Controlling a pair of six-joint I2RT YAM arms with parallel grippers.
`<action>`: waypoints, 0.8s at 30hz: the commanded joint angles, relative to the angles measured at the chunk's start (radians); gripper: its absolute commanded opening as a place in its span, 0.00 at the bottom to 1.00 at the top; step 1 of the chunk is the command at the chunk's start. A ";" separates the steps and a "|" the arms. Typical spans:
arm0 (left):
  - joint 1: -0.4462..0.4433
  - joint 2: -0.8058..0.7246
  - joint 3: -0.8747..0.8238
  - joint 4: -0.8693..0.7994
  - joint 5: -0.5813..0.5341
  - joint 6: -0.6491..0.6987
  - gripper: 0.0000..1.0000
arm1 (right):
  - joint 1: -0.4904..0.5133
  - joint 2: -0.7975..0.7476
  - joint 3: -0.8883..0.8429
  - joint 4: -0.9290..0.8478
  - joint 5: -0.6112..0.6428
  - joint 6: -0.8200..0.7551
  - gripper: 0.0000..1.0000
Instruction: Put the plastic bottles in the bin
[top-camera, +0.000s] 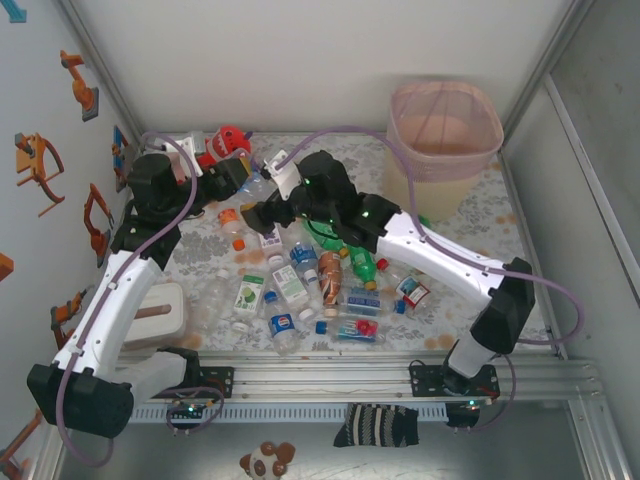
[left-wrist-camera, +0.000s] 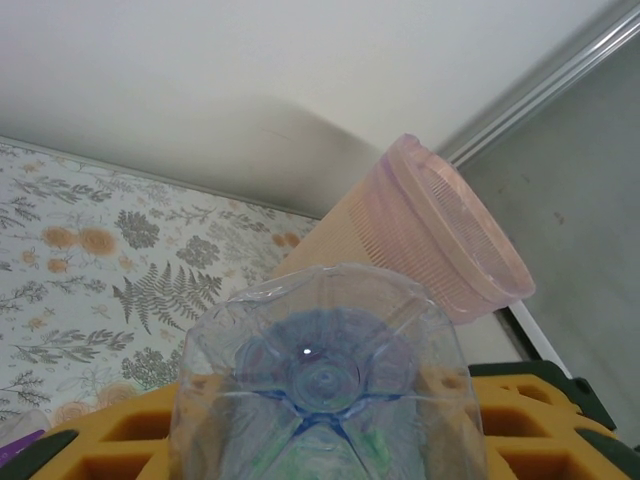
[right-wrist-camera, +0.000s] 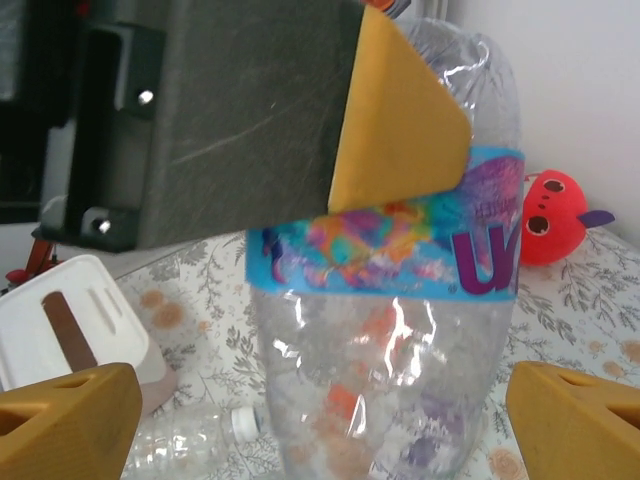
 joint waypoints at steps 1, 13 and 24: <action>-0.008 -0.014 0.004 -0.002 0.030 -0.011 0.44 | 0.005 0.030 0.052 0.022 0.050 -0.009 0.93; -0.010 -0.030 -0.004 -0.034 0.037 -0.020 0.45 | 0.005 0.091 0.115 0.008 0.049 -0.019 0.82; -0.009 -0.047 -0.004 -0.028 0.027 -0.035 0.55 | 0.005 0.078 0.111 -0.009 0.052 -0.010 0.64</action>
